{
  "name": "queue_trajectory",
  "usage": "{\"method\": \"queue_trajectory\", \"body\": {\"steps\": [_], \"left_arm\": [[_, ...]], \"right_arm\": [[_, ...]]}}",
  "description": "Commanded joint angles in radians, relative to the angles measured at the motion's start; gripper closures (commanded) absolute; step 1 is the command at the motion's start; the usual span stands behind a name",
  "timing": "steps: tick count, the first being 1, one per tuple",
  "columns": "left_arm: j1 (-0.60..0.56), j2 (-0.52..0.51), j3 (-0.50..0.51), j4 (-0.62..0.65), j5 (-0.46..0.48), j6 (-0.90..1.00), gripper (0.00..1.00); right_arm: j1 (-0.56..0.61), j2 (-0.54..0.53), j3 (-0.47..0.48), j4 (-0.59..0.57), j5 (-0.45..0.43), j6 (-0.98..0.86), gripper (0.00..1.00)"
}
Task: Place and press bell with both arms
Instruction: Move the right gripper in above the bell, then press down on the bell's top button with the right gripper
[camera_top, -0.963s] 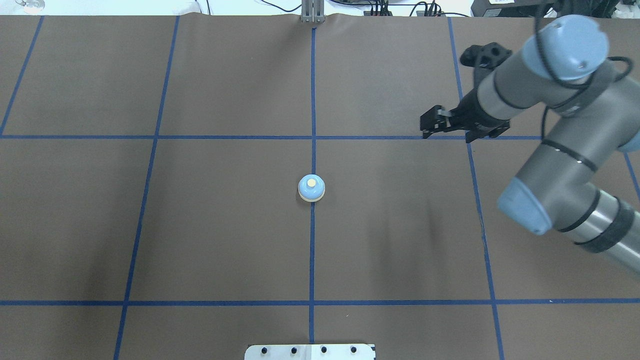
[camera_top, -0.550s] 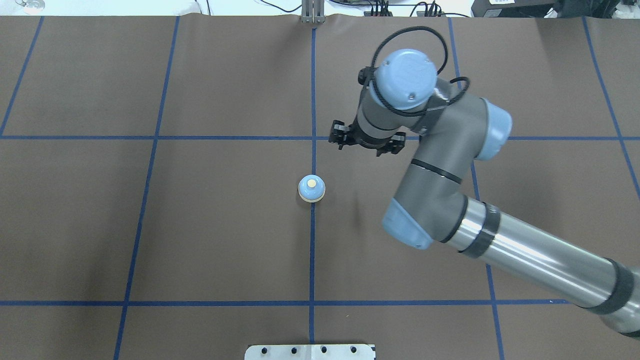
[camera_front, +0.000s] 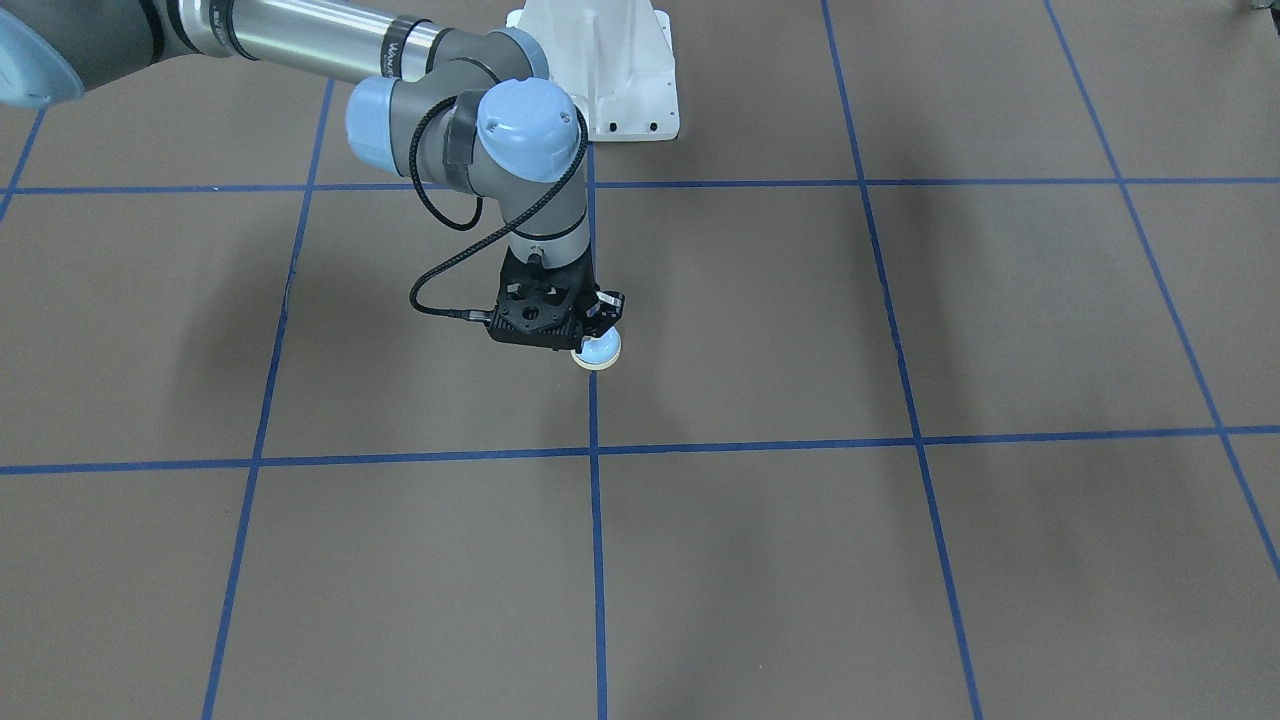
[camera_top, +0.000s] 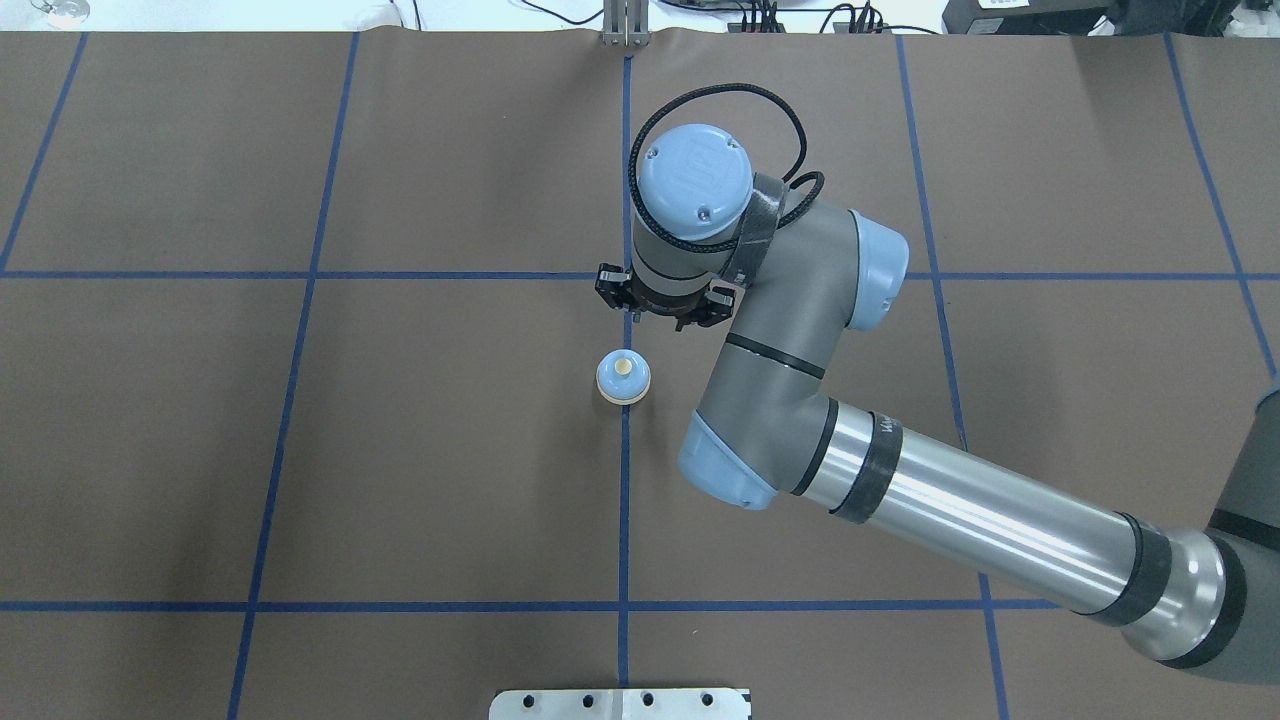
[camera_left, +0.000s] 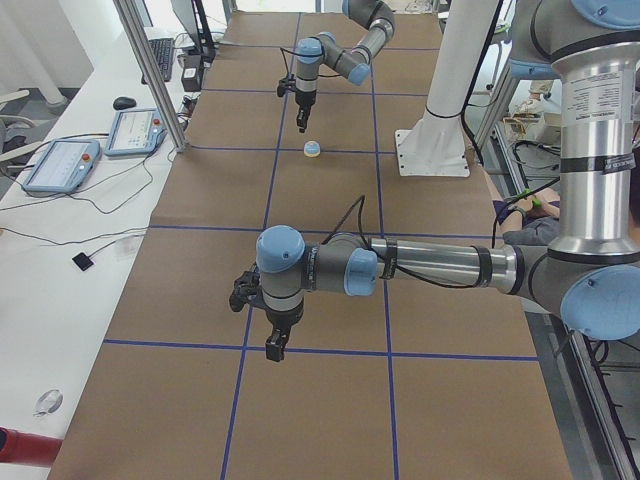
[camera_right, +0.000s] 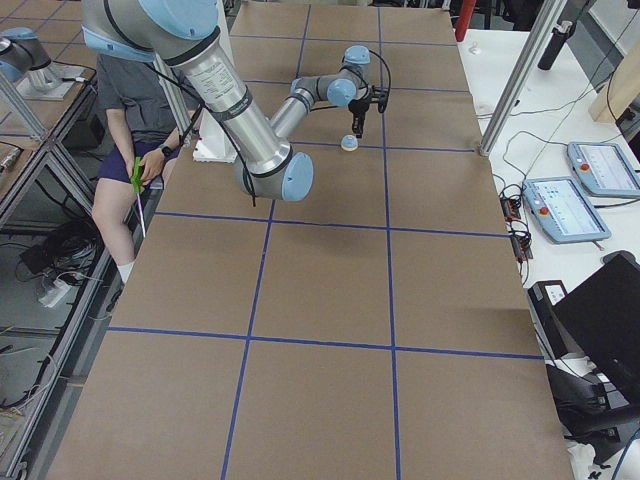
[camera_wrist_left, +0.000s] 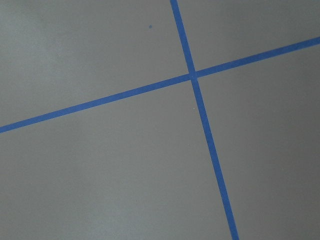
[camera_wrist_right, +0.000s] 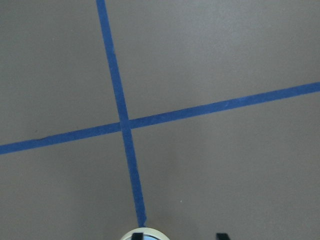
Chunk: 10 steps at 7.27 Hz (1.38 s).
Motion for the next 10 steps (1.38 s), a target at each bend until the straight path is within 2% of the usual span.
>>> {"method": "queue_trajectory", "body": {"steps": [1,10], "left_arm": [[-0.001,0.000,0.000,-0.001,0.000,-0.001,0.00],[0.000,0.000,0.002,-0.001,0.000,-0.001,0.00]], "right_arm": [[-0.051,0.002,-0.007,0.002,-0.006,0.014,1.00],[-0.069,0.028,-0.035,0.007,-0.034,0.014,1.00]]}}
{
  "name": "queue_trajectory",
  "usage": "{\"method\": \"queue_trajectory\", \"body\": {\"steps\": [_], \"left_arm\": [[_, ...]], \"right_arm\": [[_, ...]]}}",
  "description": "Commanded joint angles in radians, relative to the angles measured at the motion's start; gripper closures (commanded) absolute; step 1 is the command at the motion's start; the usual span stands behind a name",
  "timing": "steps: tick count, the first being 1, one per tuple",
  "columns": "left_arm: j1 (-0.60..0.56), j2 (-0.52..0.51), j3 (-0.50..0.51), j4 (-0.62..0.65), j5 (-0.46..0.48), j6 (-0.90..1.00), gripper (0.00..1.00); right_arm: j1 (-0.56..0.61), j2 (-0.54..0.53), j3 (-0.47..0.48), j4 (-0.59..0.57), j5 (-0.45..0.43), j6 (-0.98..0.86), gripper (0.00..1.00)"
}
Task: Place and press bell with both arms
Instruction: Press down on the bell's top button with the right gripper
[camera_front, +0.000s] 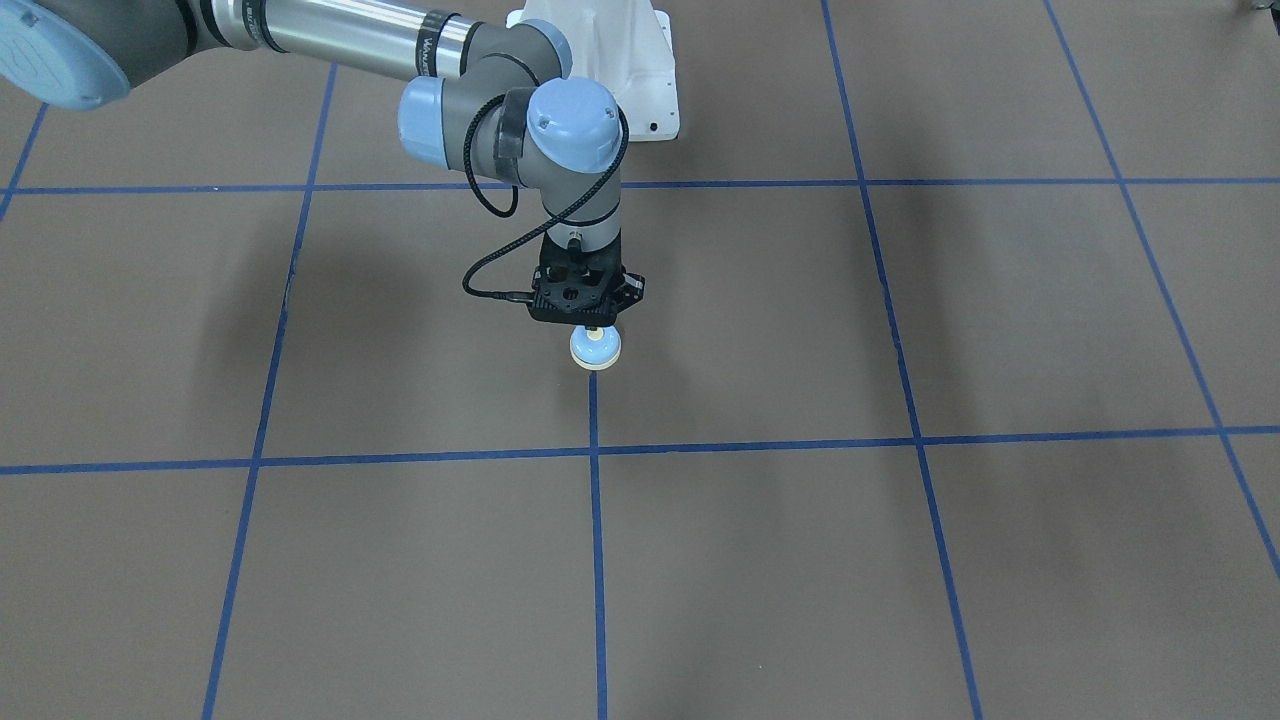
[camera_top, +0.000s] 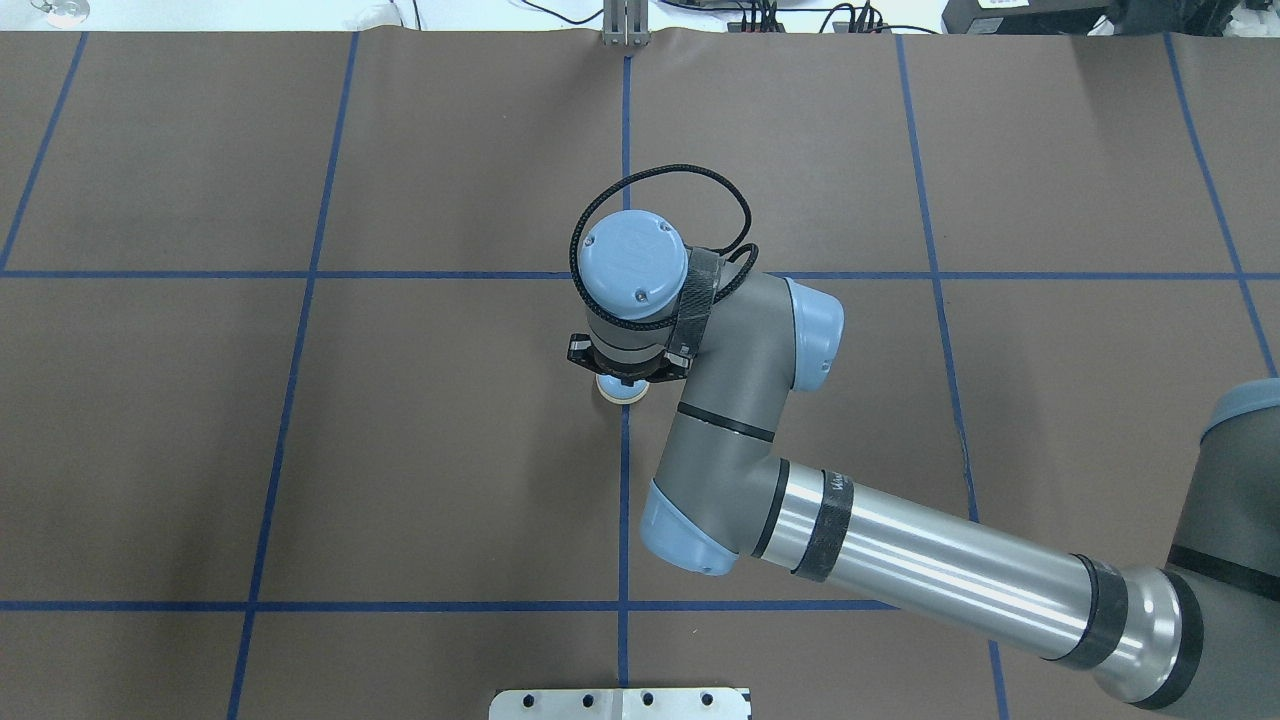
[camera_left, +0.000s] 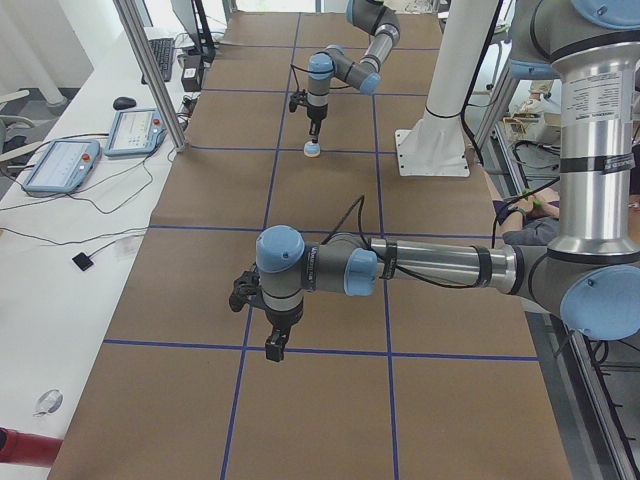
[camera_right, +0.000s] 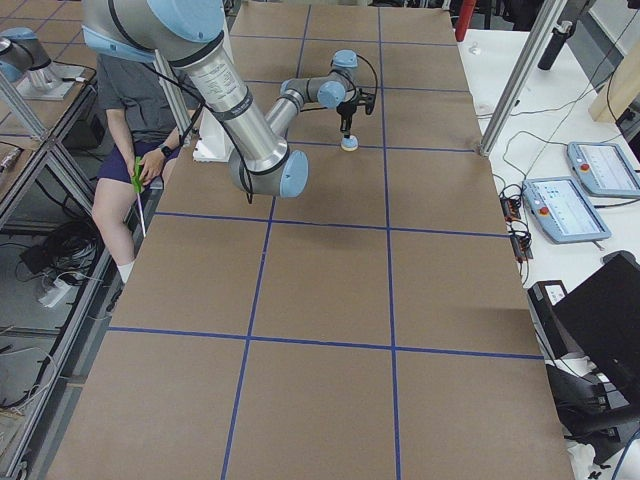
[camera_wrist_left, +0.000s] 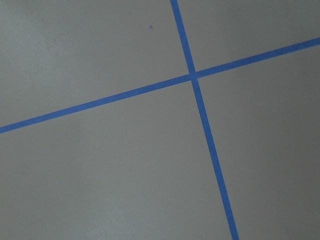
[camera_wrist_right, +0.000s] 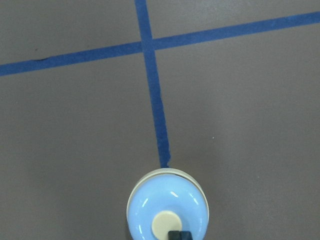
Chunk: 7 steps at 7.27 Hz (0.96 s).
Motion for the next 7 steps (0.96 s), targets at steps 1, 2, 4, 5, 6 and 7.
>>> {"method": "queue_trajectory", "body": {"steps": [1,2,4,5,6,7], "left_arm": [[0.000,0.000,0.004,0.000,0.000,0.002,0.00],[0.000,0.000,0.005,-0.002,0.000,0.002,0.00],[0.000,0.000,0.005,-0.002,0.000,0.003,0.00],[0.000,0.000,0.005,-0.002,0.000,0.003,0.00],[0.000,0.000,0.005,-0.002,0.002,0.003,0.00],[0.000,0.000,0.005,-0.002,0.002,0.005,0.00]], "right_arm": [[0.001,0.009,0.000,-0.001,0.000,0.000,1.00],[0.001,0.009,0.000,0.000,0.000,0.000,1.00],[-0.001,0.004,-0.003,-0.001,0.000,0.000,1.00],[-0.001,0.006,-0.019,0.000,-0.002,-0.001,1.00],[-0.001,0.007,-0.023,0.002,-0.002,-0.002,1.00],[-0.001,0.007,-0.028,0.002,-0.002,-0.002,1.00]]}}
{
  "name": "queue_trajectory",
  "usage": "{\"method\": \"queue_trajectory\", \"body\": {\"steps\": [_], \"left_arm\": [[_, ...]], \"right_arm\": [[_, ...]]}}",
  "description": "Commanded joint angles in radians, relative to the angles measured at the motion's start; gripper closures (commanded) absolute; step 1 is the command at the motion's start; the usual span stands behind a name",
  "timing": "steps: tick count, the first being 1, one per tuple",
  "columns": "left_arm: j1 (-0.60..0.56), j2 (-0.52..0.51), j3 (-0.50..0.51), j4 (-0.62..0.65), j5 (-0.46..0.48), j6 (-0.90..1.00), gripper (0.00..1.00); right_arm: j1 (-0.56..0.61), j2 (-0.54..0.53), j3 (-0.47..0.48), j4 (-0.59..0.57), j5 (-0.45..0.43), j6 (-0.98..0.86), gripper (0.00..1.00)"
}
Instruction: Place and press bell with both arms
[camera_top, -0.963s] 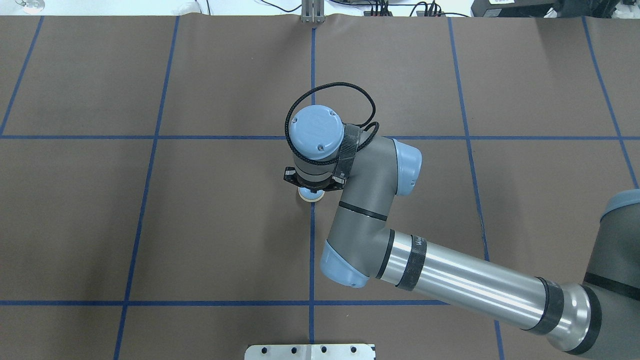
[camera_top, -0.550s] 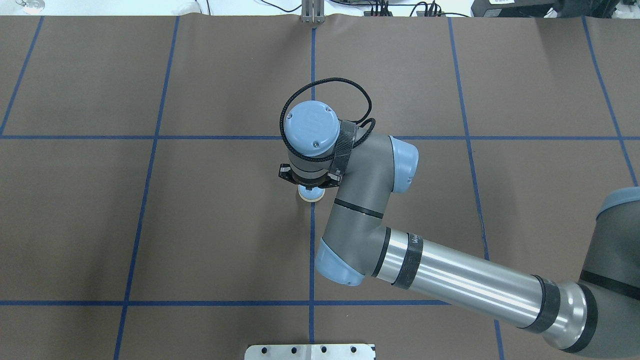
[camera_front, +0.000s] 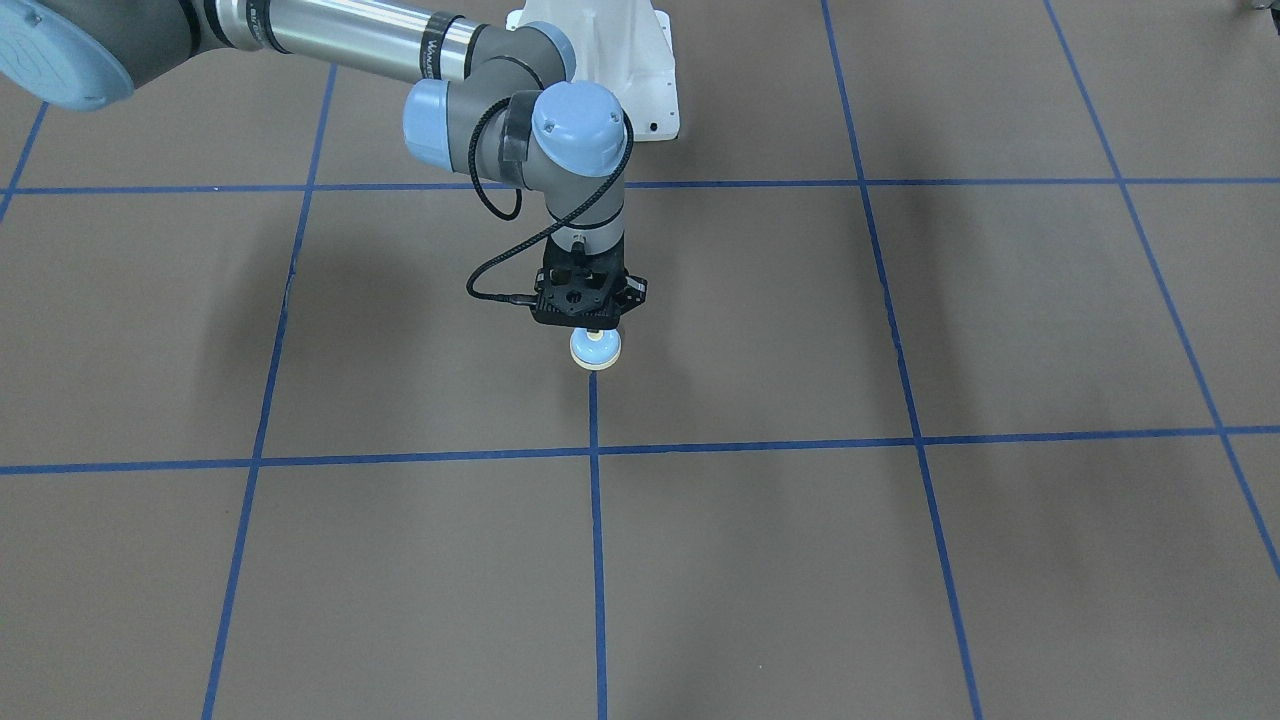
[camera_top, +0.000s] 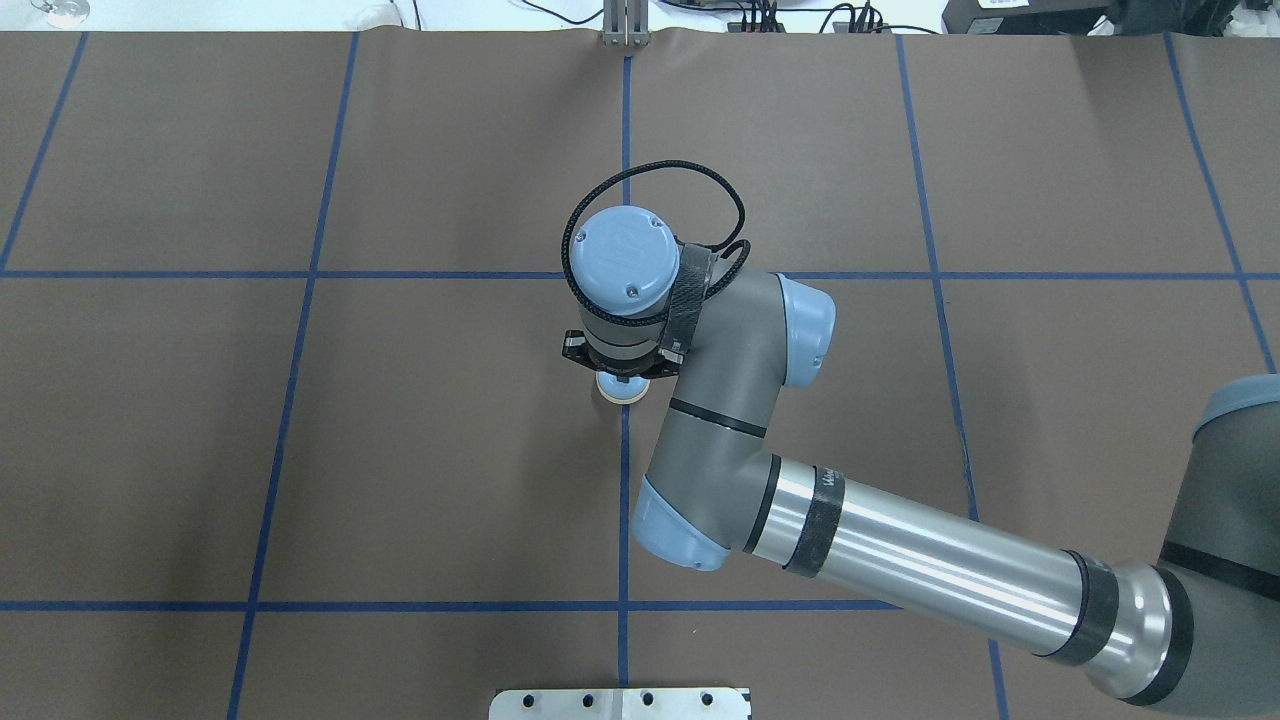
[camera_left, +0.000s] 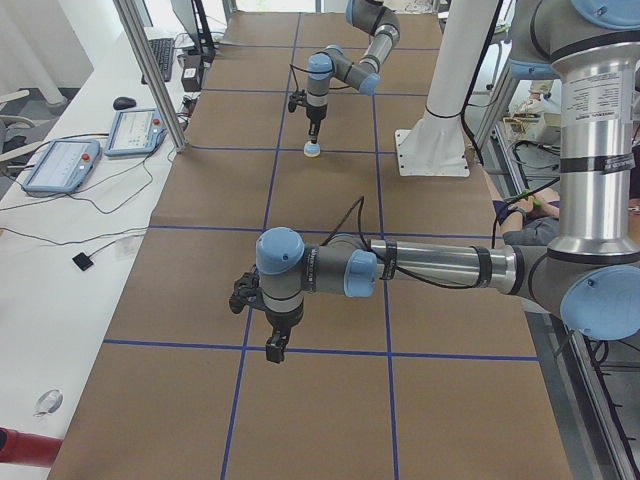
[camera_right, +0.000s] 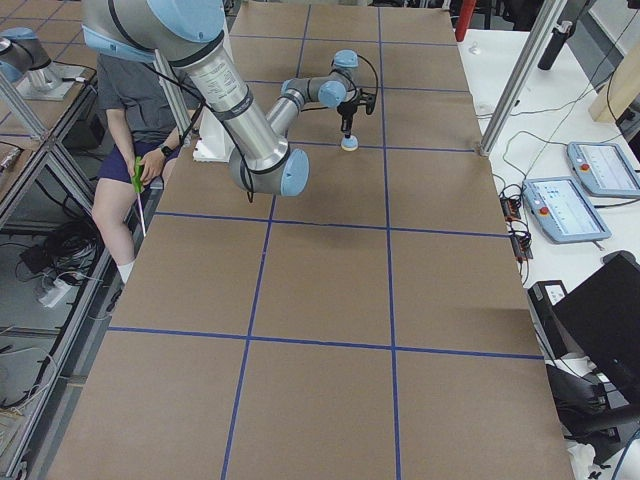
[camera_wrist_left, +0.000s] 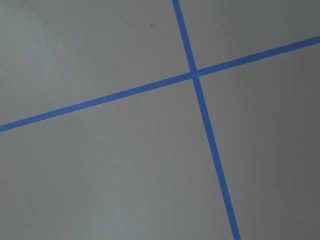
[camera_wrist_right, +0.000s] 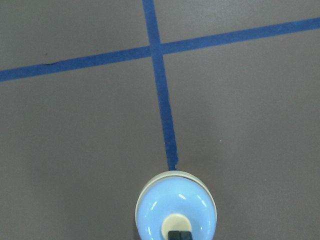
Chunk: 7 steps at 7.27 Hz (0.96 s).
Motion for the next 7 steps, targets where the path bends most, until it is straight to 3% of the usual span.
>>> {"method": "queue_trajectory", "body": {"steps": [1,5,6,7], "left_arm": [[0.000,0.002,0.003,0.000,0.001,0.001,0.00],[0.000,0.002,0.006,0.000,-0.001,0.001,0.00],[-0.002,0.002,0.005,0.000,-0.001,0.004,0.00],[0.000,0.005,0.006,0.000,-0.001,0.004,0.00]], "right_arm": [[0.000,0.003,-0.007,0.000,0.001,-0.002,1.00],[0.052,0.005,0.039,-0.010,0.056,-0.008,1.00],[0.087,0.005,0.040,-0.010,0.078,-0.008,0.88],[0.112,-0.006,0.048,-0.010,0.070,-0.006,0.04]]}}
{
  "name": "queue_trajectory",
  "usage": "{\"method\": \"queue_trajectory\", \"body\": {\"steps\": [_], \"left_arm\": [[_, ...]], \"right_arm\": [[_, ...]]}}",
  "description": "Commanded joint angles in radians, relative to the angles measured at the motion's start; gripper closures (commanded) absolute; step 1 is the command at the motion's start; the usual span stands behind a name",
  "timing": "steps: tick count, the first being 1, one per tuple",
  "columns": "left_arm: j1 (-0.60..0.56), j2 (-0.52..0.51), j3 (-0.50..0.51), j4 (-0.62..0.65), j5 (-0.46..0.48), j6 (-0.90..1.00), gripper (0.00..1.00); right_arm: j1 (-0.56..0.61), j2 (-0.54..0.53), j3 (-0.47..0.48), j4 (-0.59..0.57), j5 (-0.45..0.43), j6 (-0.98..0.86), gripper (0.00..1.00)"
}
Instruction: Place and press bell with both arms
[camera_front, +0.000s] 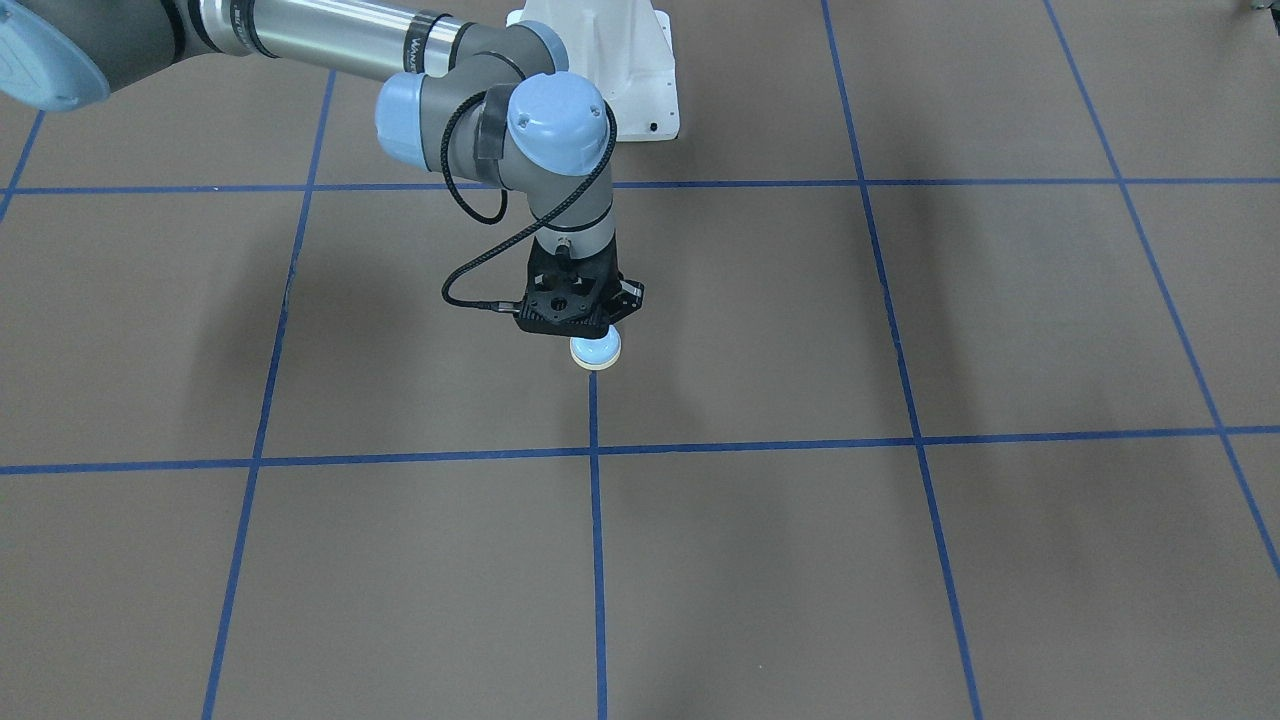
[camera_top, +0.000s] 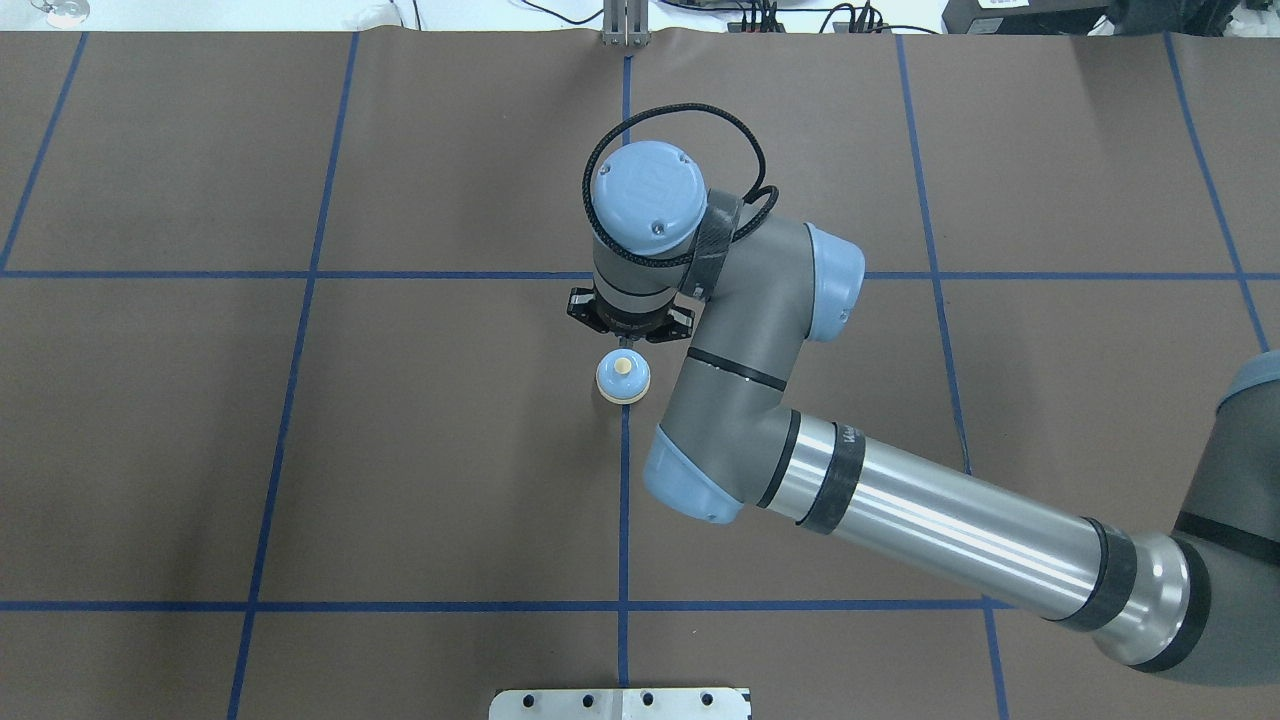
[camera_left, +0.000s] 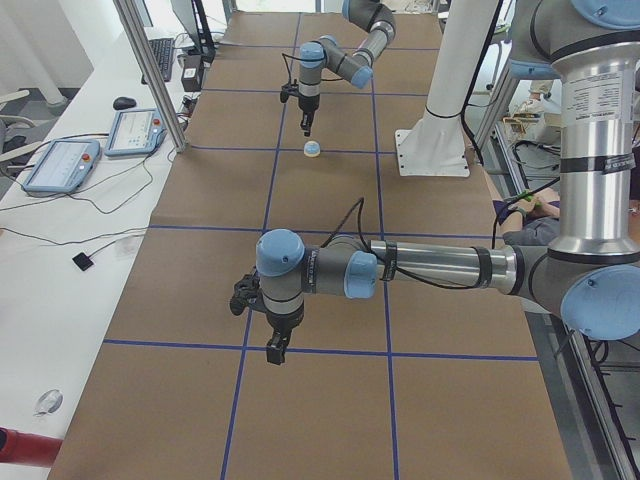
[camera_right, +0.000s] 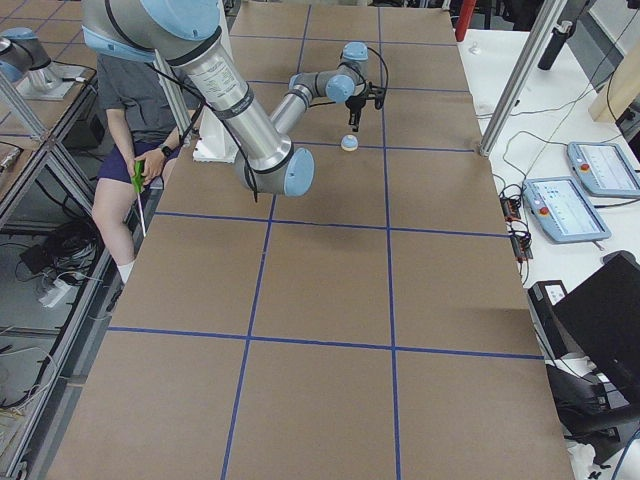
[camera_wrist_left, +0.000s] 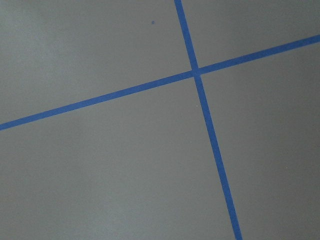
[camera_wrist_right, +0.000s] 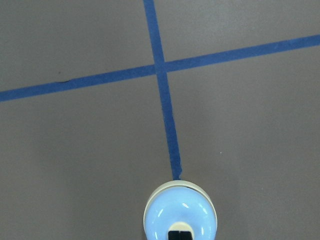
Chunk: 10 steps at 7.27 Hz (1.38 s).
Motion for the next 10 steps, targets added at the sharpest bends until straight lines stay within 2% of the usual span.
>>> {"method": "queue_trajectory", "body": {"steps": [1,3,4,5,7,9,10], "left_arm": [[0.002,0.010,-0.001,0.000,0.000,-0.002,0.00],[0.000,0.010,0.001,0.000,-0.012,-0.004,0.00],[0.002,0.010,-0.002,-0.002,-0.014,-0.002,0.00],[0.002,0.009,-0.008,0.000,-0.017,-0.004,0.00],[0.000,0.009,-0.013,0.006,-0.156,0.004,0.00],[0.000,0.005,-0.013,0.014,-0.146,0.007,0.00],[-0.001,0.018,-0.001,0.014,-0.154,0.000,0.00]], "right_arm": [[0.085,-0.045,0.050,-0.002,0.022,-0.011,0.00],[0.226,-0.173,0.156,-0.007,0.146,-0.176,0.00],[0.307,-0.236,0.179,-0.011,0.189,-0.313,0.00],[0.396,-0.293,0.181,-0.011,0.241,-0.464,0.00],[0.548,-0.413,0.179,-0.010,0.303,-0.757,0.00],[0.713,-0.569,0.167,-0.008,0.306,-1.140,0.00],[0.802,-0.631,0.150,-0.008,0.360,-1.284,0.00]]}}
